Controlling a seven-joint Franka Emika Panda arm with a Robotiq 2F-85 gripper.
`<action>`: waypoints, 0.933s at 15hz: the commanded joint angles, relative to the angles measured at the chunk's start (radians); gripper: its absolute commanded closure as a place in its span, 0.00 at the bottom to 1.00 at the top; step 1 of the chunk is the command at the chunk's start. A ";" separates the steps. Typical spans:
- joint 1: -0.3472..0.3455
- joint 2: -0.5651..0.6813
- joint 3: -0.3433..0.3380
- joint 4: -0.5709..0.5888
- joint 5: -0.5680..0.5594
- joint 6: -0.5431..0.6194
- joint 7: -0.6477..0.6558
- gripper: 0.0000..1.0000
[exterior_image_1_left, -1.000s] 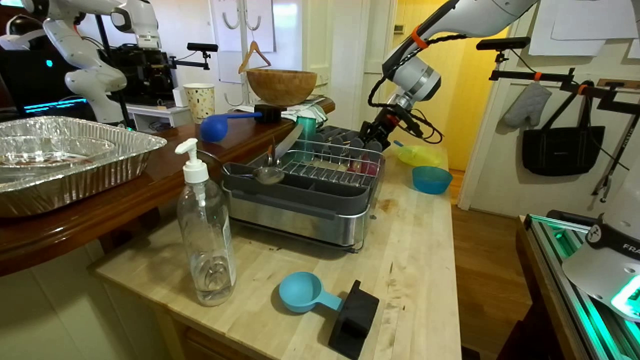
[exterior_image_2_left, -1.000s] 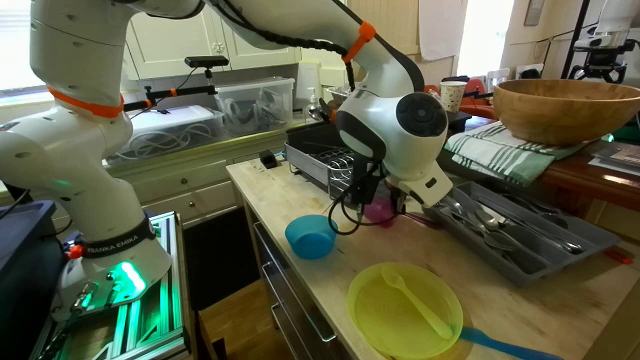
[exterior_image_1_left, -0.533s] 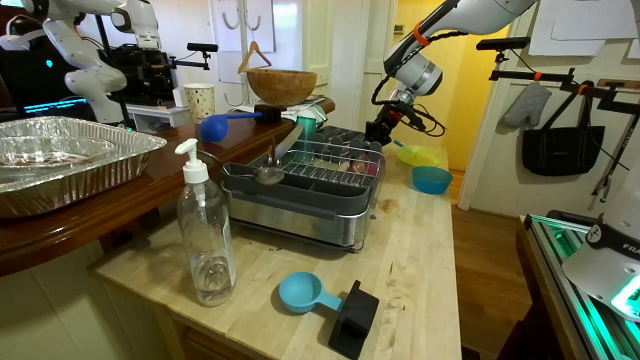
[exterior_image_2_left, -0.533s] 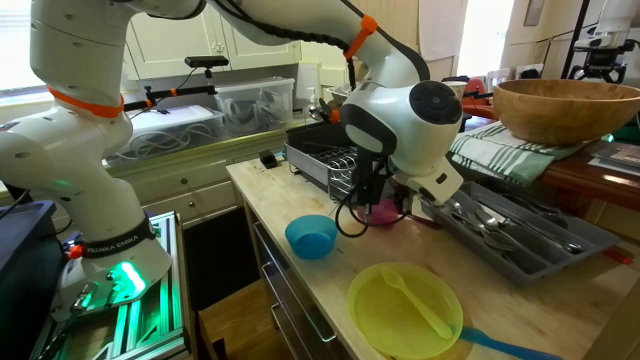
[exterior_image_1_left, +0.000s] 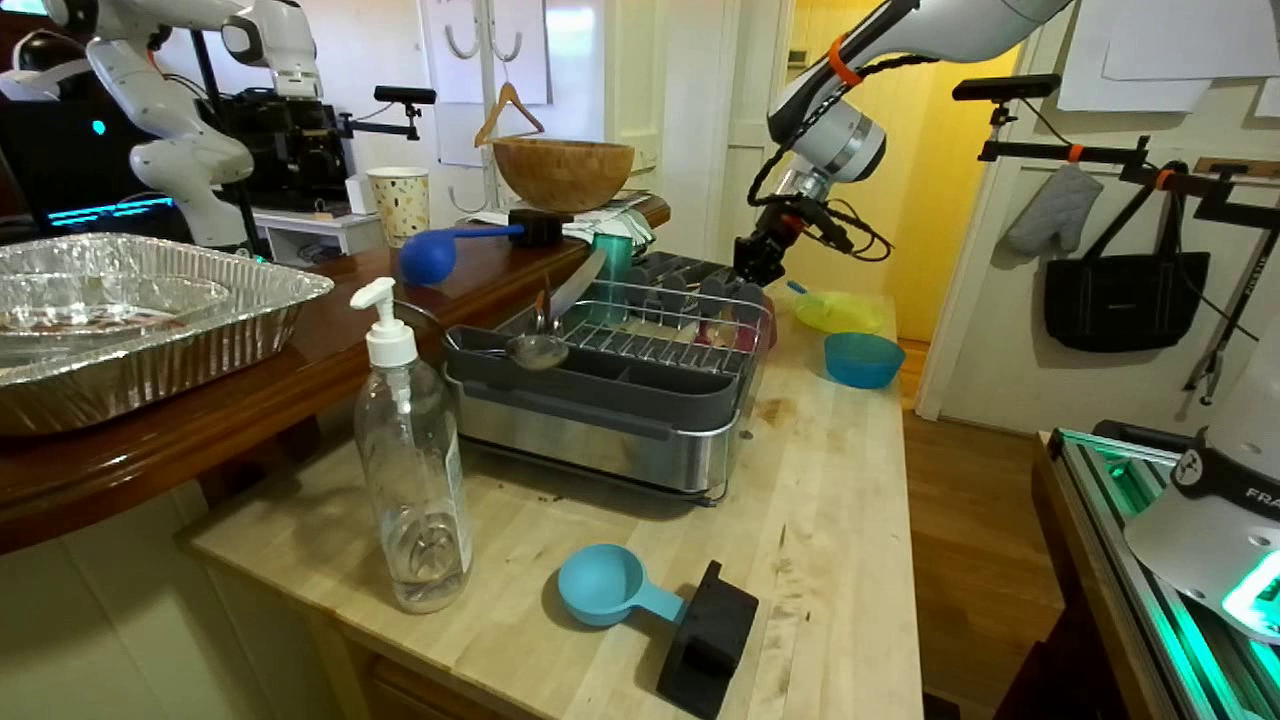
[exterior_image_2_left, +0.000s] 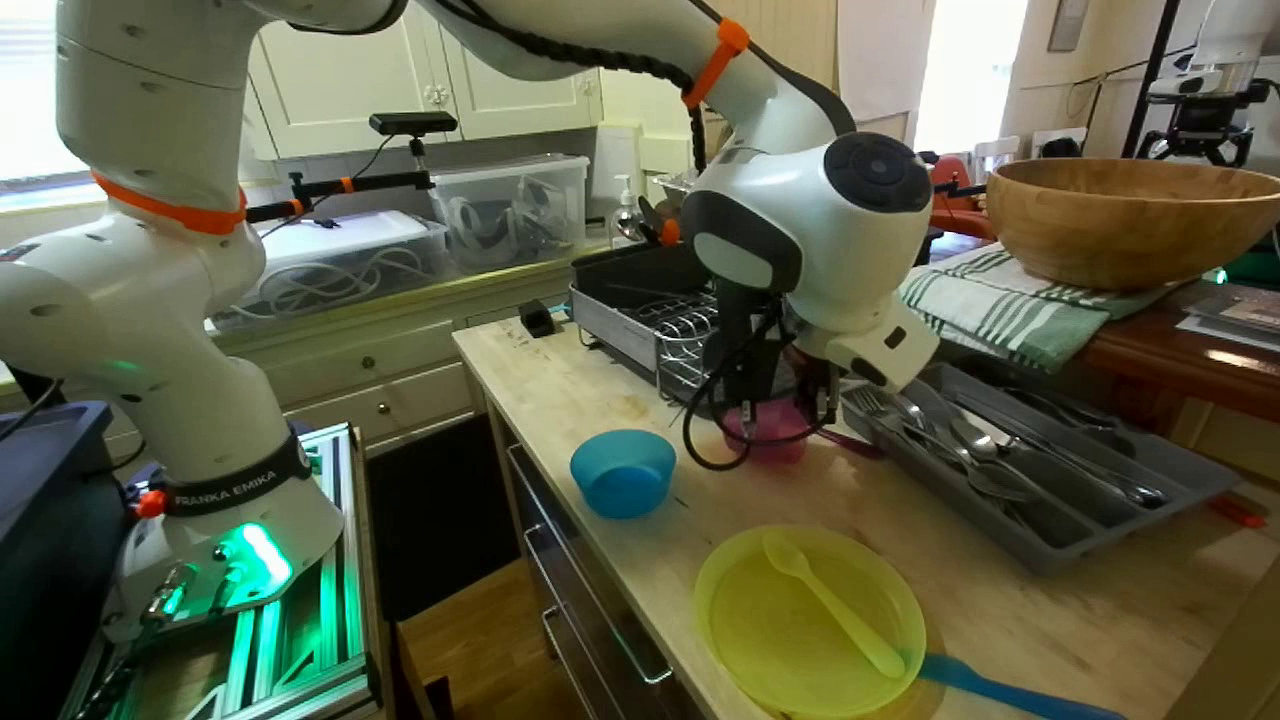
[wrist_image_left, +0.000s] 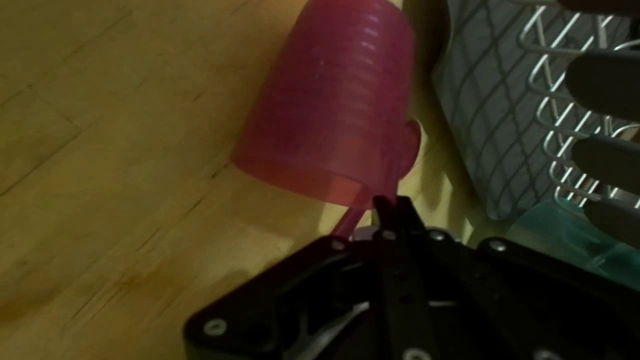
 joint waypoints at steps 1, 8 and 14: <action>0.033 -0.093 -0.017 -0.101 -0.073 0.160 -0.029 0.99; 0.113 -0.159 0.010 -0.298 -0.054 0.713 -0.005 0.99; 0.163 -0.173 0.013 -0.389 -0.049 0.954 0.032 0.99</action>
